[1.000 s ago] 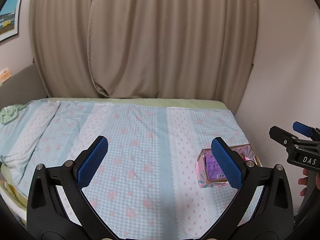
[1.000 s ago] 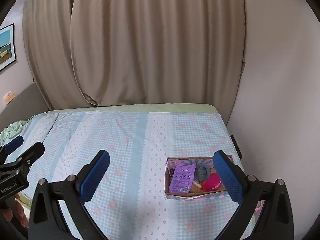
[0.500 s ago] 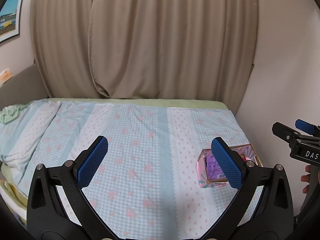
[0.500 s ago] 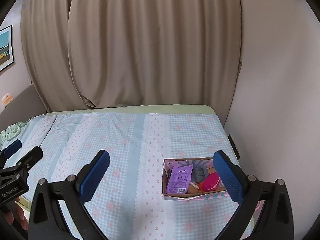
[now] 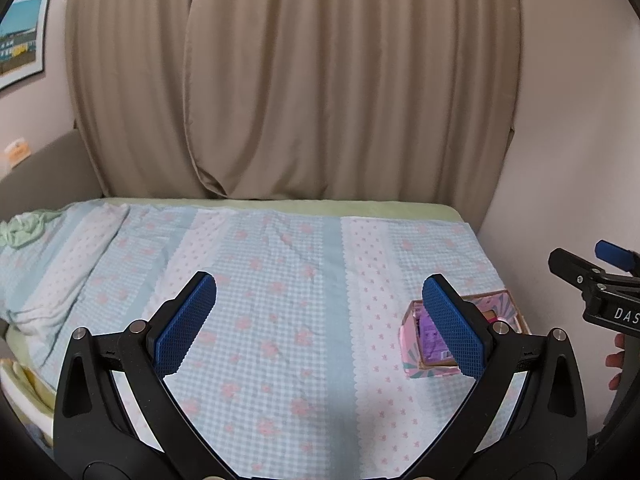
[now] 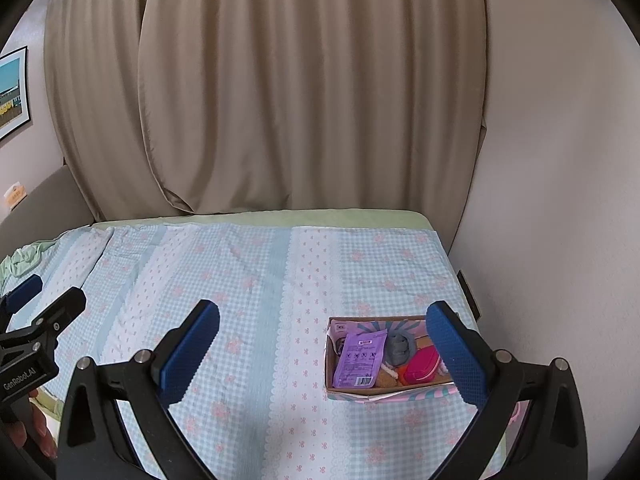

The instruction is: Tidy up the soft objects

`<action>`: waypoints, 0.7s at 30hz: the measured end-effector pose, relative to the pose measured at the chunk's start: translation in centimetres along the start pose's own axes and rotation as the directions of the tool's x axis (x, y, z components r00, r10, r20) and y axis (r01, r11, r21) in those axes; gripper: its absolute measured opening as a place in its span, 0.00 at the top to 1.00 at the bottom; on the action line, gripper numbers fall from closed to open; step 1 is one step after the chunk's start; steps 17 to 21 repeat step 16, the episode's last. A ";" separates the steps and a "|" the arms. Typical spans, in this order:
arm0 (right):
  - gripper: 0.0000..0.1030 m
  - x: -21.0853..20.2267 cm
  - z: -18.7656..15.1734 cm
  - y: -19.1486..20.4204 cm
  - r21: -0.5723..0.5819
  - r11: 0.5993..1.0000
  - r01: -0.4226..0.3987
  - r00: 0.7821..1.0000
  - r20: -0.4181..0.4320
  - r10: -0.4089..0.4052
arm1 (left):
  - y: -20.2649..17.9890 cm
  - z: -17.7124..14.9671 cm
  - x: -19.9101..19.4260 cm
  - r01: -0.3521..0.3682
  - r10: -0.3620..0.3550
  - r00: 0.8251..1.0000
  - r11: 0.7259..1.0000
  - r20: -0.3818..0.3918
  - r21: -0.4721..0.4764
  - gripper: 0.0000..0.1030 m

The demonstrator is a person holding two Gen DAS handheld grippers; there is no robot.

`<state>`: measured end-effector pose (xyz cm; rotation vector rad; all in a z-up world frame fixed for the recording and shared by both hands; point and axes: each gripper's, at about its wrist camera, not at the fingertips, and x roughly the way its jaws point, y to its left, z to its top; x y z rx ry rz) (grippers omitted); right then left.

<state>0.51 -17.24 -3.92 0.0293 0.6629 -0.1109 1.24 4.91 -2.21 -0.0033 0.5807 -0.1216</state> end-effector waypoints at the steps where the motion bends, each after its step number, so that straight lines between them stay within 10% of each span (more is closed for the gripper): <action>1: 0.00 0.0 0.0 0.0 -0.001 1.000 -0.001 1.000 0.000 0.001 | -0.1 0.0 0.0 -0.007 0.007 1.000 1.000 0.001 0.004 0.00; 21: 0.00 2.3 0.0 0.1 0.012 1.000 -0.001 0.999 -0.048 0.001 | -0.1 -0.3 1.7 -0.034 0.034 0.999 0.999 0.006 0.012 0.00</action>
